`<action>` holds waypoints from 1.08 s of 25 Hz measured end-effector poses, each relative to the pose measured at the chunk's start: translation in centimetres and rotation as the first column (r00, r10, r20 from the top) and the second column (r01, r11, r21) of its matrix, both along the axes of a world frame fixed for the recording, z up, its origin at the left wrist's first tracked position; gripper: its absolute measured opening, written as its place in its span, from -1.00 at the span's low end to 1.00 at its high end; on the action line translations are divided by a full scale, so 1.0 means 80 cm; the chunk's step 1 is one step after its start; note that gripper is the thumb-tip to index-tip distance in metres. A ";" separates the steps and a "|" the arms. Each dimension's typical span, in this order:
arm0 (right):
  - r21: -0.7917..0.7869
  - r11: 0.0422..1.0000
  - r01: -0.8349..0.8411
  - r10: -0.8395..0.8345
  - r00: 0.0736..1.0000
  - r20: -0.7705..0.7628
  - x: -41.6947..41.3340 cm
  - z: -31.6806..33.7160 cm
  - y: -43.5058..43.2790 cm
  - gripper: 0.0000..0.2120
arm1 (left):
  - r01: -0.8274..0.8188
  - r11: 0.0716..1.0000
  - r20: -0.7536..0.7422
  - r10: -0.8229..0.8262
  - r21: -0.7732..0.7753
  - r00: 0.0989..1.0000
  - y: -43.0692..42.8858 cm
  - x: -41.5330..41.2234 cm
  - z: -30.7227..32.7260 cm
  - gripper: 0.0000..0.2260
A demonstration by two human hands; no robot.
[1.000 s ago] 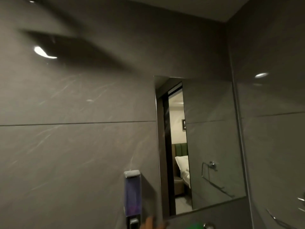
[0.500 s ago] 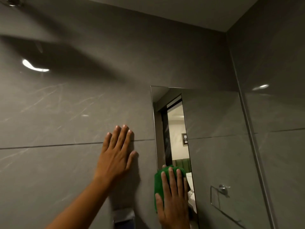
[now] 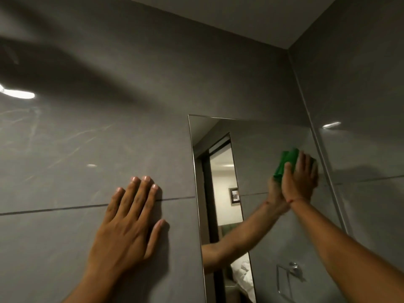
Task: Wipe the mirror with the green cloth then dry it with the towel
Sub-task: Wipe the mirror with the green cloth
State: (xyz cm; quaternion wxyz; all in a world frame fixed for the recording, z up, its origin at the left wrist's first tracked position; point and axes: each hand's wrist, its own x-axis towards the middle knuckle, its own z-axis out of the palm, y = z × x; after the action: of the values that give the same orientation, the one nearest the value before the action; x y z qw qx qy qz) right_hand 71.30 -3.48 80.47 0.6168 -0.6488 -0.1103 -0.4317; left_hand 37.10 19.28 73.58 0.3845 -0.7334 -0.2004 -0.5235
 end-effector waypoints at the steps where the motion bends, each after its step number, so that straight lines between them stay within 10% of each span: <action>1: -0.013 1.000 0.016 -0.015 0.995 0.103 -0.029 -0.013 0.024 -0.36 | -0.004 1.000 0.006 0.004 0.018 1.000 0.001 0.001 0.001 -0.32; 4: -0.365 0.907 0.212 0.119 0.701 0.703 -0.137 -0.075 0.130 -0.41 | 0.010 0.998 0.022 -0.011 0.068 1.000 0.006 0.002 -0.002 -0.32; 6: -0.506 0.786 0.355 0.292 0.509 0.810 -0.148 -0.082 0.137 -0.41 | 0.023 0.994 0.047 -0.028 0.108 0.999 0.009 0.004 -0.003 -0.31; 8: -0.444 0.853 0.275 0.211 0.597 0.774 -0.088 -0.058 0.088 -0.42 | 0.019 0.993 0.054 -0.026 0.119 0.998 0.014 0.005 -0.002 -0.30; 11: -0.186 0.982 0.017 0.025 0.975 0.222 0.007 -0.063 -0.008 -0.37 | 0.030 0.989 0.089 -0.044 0.144 0.995 0.018 0.009 -0.002 -0.29; 13: -0.076 0.996 -0.046 0.051 0.997 0.064 0.010 -0.097 -0.014 -0.34 | 0.042 0.988 0.088 -0.055 0.147 0.995 0.026 0.014 -0.004 -0.28; 15: -0.180 0.983 -0.025 0.074 0.961 0.267 -0.040 -0.143 0.035 -0.37 | 0.058 0.987 0.092 -0.072 0.147 0.993 0.040 0.019 -0.004 -0.27; 19: -0.611 0.684 0.397 0.404 0.492 0.771 -0.089 -0.190 0.085 -0.42 | 0.046 0.997 0.045 -0.049 0.055 0.998 0.069 0.028 -0.006 -0.21; 21: -0.530 0.809 0.254 0.265 0.647 0.715 -0.054 -0.131 0.056 -0.40 | 0.048 0.997 0.033 -0.050 0.067 0.998 0.070 0.026 -0.003 -0.21; 23: -0.263 0.965 0.014 0.079 0.936 0.342 -0.022 -0.075 0.021 -0.35 | 0.073 0.989 0.101 -0.086 0.125 0.991 0.059 0.020 -0.003 -0.26; 25: -0.125 0.991 -0.055 0.074 0.986 0.152 -0.019 -0.043 0.021 -0.31 | 0.074 0.983 0.119 -0.095 0.166 0.988 0.039 0.016 -0.004 -0.29; 27: -0.230 0.972 -0.051 0.133 0.925 0.355 -0.058 -0.008 0.060 -0.32 | 0.066 0.986 0.107 -0.083 0.152 0.991 0.024 0.014 -0.005 -0.28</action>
State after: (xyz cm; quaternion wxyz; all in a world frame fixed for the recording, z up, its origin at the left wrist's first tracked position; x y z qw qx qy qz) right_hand 66.64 1.28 79.79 0.5307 -0.6136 -0.3007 -0.5014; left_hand 38.24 21.22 73.19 0.4059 -0.6791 -0.1548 -0.5917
